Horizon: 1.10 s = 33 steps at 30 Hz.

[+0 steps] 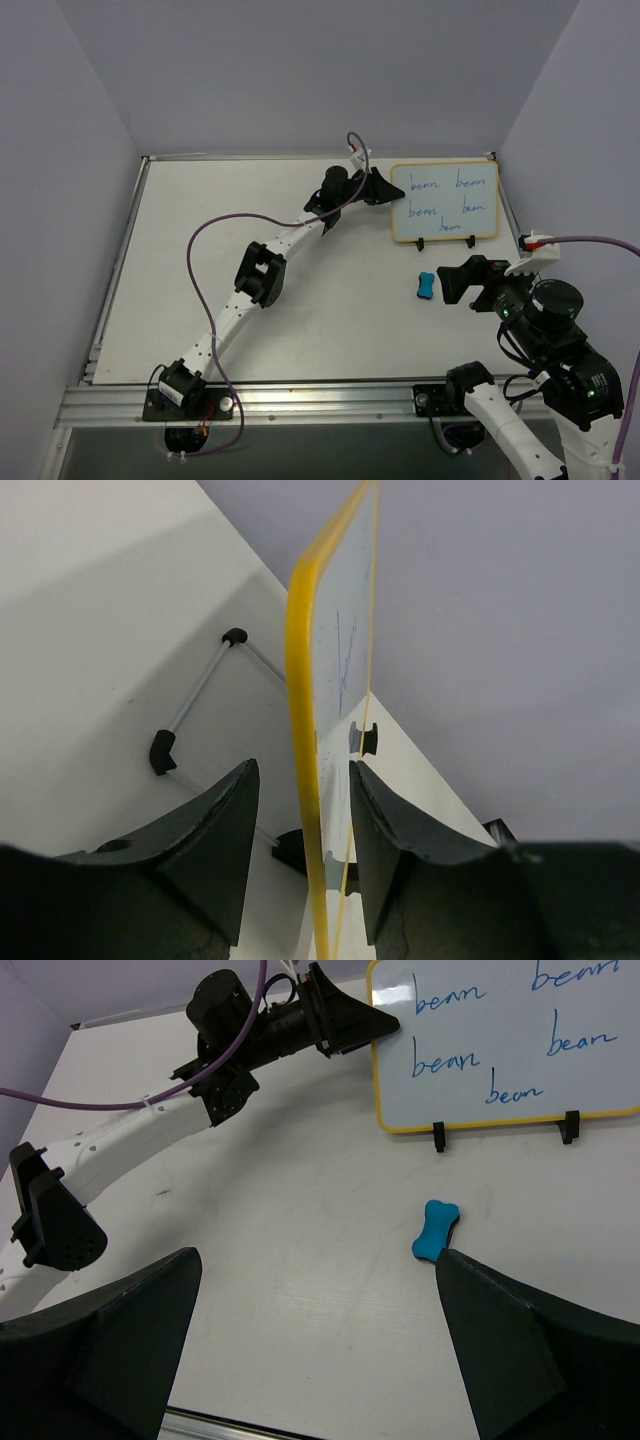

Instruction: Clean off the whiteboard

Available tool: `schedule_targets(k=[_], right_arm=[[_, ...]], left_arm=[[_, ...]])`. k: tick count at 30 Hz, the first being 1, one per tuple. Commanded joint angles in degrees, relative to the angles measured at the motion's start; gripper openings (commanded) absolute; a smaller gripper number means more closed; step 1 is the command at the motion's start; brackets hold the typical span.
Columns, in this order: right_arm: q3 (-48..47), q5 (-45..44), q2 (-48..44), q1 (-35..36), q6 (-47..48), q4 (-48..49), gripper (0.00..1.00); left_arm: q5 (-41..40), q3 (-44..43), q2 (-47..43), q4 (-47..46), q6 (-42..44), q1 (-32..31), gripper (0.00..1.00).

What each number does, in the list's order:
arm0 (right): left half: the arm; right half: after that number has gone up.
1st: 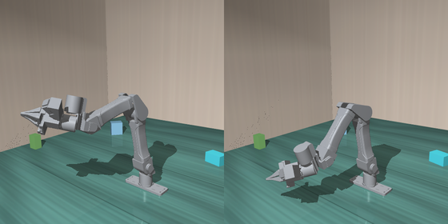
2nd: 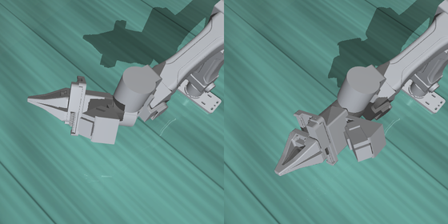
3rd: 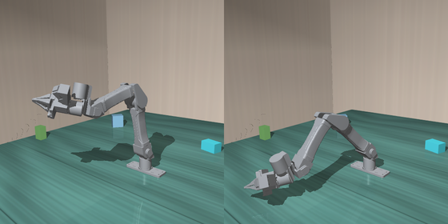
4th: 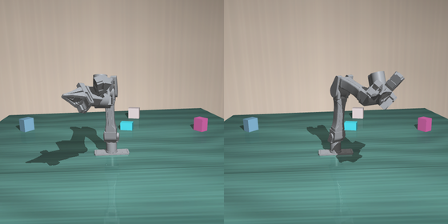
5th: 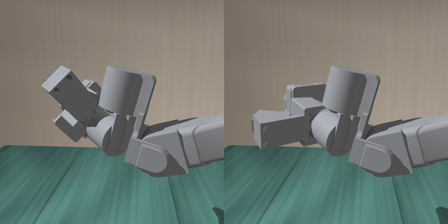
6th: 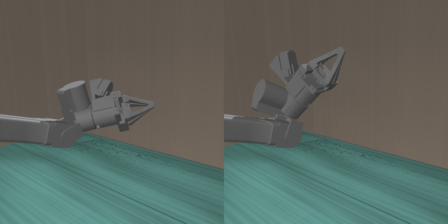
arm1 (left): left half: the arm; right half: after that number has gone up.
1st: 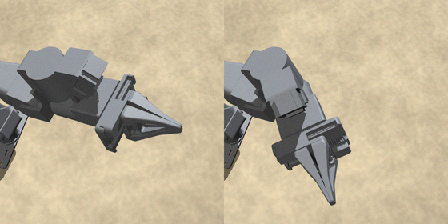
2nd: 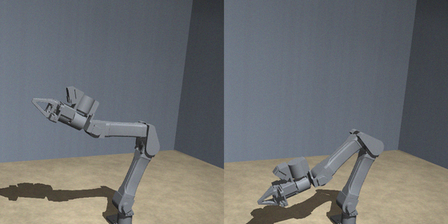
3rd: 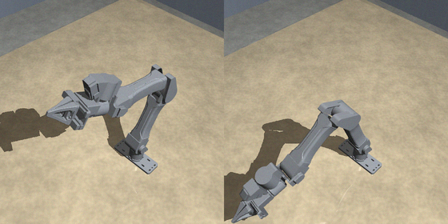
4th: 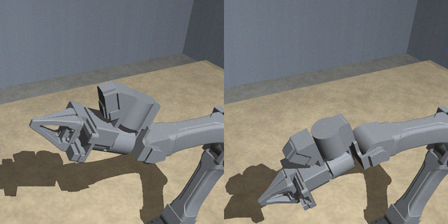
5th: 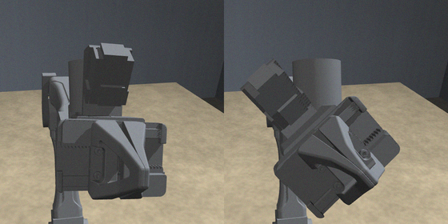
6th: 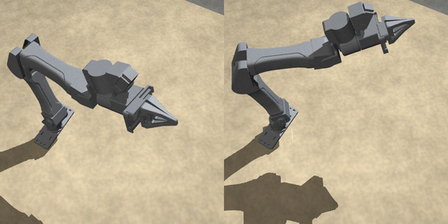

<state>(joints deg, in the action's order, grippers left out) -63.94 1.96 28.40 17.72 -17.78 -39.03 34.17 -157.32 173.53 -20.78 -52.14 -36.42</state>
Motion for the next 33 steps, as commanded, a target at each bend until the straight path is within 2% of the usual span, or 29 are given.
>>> schedule_targets(k=[1,7,9,15,16,18,19,30,33], right_arm=[[-1.4,0.2,-0.3,0.3,0.7,-0.2,1.0],[-1.3,0.0,-0.6,0.3,0.8,-0.7,0.99],[-1.5,-0.2,-0.5,0.3,0.8,-1.0,0.99],[-1.4,-0.2,-0.5,0.2,0.9,-1.0,0.99],[-1.4,-0.2,-0.5,0.3,0.9,-0.9,0.99],[-1.1,-0.2,-0.4,0.3,0.7,-0.8,0.99],[-1.1,-0.2,-0.4,0.3,0.8,-0.7,0.99],[-0.9,-0.1,-0.7,0.2,-0.3,-0.6,0.99],[-0.8,0.0,-0.7,0.3,-0.6,-0.4,0.99]], left_arm=[[1.4,-3.3,0.8,-4.4,-0.6,-0.6,0.5],[0.7,-3.7,0.9,-3.8,0.5,-1.1,0.41],[0.4,-3.9,1.1,-3.4,1.1,-1.2,0.33],[0.2,-4.2,1.6,-3.3,1.2,-1.3,0.27],[0.3,-4.1,1.5,-3.4,1.1,-1.2,0.2],[0.5,-4.1,1.5,-3.7,0.7,-1.1,0.16],[0.5,-3.9,1.3,-3.9,0.5,-1.0,0.03],[1.4,0.1,-1.2,-10.4,-4.6,0.6,0.02],[1.8,4.6,-3.3,-17.7,-7.5,0.7,0.02]])
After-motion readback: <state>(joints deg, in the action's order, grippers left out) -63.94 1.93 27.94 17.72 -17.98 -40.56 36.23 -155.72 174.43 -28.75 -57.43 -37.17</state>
